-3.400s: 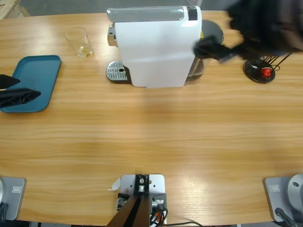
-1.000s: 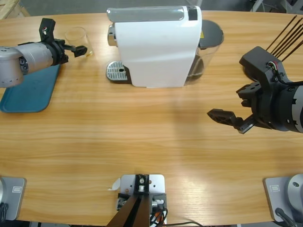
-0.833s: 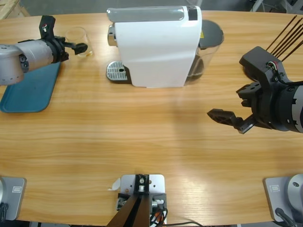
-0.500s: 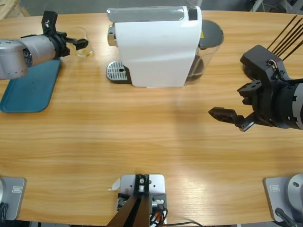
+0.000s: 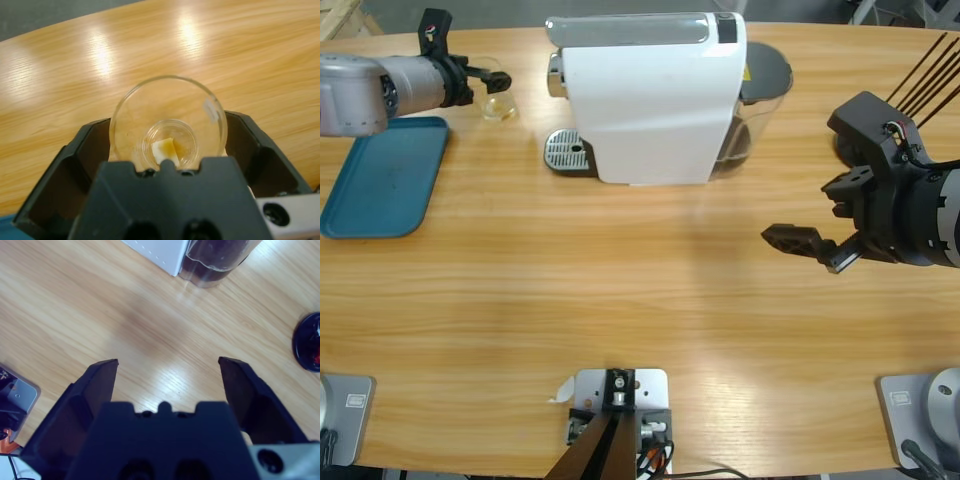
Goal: Pour coffee
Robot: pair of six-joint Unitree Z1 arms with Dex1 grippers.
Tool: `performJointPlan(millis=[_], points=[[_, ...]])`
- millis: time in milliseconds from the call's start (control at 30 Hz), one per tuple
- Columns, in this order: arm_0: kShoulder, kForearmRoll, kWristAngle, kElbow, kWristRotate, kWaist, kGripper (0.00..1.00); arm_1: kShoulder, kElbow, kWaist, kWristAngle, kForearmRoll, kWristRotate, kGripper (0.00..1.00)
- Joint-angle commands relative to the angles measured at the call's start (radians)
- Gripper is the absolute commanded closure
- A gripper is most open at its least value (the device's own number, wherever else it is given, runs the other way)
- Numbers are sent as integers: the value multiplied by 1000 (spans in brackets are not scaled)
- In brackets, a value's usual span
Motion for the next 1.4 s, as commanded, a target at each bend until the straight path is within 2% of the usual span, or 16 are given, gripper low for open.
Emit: performJointPlan(millis=[33, 100, 133, 200, 233, 267, 300, 500, 633, 833, 933, 1000, 1100, 1233, 1400], points=[[67, 75, -10, -43, 7, 13, 101, 2, 20, -44, 29, -14, -31, 110], [67, 78, -10, -45, 7, 14, 121, 4, 22, -46, 30, -16, -31, 111], [67, 80, -10, -46, 7, 14, 227, 4, 22, -47, 31, -16, -31, 115], [66, 81, -14, -45, 7, 17, 641, 6, 22, -50, 31, -18, -33, 115], [65, 81, -15, -44, 7, 17, 810, 6, 22, -53, 34, -20, -36, 115], [65, 81, -15, -43, 7, 17, 953, 6, 22, -55, 36, -21, -38, 115], [65, 81, -15, -43, 8, 18, 1000, 8, 22, -57, 37, -23, -40, 115], [49, 78, -25, -24, 18, 17, 1000, 10, 19, -61, 44, -25, -46, 119], [-52, 89, -107, 34, 35, 2, 1000, 9, 20, -62, 45, -26, -46, 119], [-345, 390, -252, 64, 105, -87, 1000, 8, 11, -62, 62, -38, -46, 124], [-505, 515, -280, 75, 149, -88, 1000, 6, -2, -62, 69, -39, -46, 128], [-558, 549, -283, 76, 175, -88, 1000, 1, -7, -62, 73, -38, -46, 144], [-552, 534, -288, 108, 204, -88, 1000, -14, -6, -62, 81, -36, -46, 151], [-472, 476, -376, 130, 257, -90, 1000, -31, -4, -62, 84, -28, -48, 151], [-358, 349, -395, 129, 323, -144, 1000, -31, 4, -62, 85, -18, -52, 151]])
